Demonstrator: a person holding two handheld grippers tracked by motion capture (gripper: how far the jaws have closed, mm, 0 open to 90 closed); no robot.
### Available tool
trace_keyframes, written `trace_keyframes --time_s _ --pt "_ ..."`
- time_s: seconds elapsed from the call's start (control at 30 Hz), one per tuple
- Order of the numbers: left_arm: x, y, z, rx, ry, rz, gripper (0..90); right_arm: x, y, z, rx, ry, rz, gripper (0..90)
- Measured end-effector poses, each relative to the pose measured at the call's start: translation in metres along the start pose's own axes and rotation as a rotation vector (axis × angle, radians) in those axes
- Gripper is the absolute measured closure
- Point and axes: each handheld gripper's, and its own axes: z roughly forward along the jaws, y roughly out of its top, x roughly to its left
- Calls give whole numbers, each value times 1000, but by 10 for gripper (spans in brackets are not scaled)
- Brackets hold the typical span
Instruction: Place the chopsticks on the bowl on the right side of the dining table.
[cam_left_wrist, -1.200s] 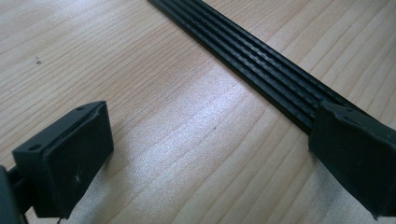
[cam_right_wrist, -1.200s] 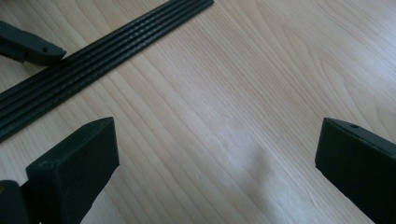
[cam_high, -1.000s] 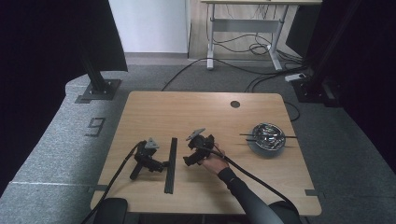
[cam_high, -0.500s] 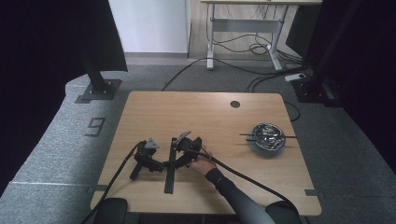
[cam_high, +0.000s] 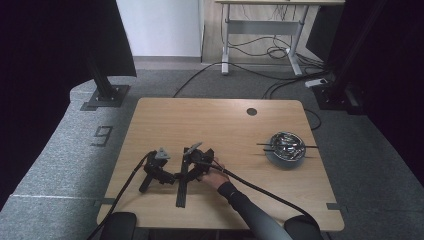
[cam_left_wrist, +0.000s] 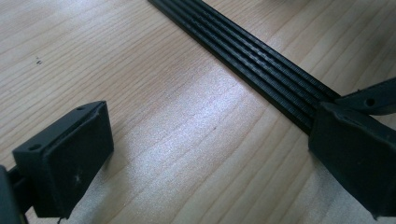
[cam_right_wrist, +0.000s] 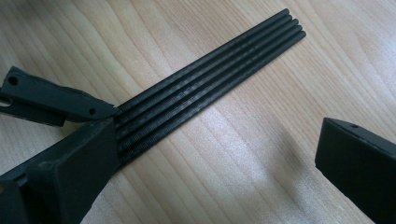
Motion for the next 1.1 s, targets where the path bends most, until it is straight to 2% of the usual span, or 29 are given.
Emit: trace_keyframes --time_s 0.23,0.53,0.73,1.0,1.1 --pt "1 -1 -1 0 7 -6 0 -1 -1 2 -7 10 22 0" --pt "1 -1 -1 0 7 -6 0 -5 -5 2 23 -12 13 0" --pt "1 -1 -1 1 7 -5 0 -14 -12 -3 33 -23 25 0" --pt "1 -1 -1 0 7 -6 0 -31 -26 -11 42 0 63 0" --pt "1 -1 -1 0 7 -6 0 -36 -29 -15 37 13 79 89"
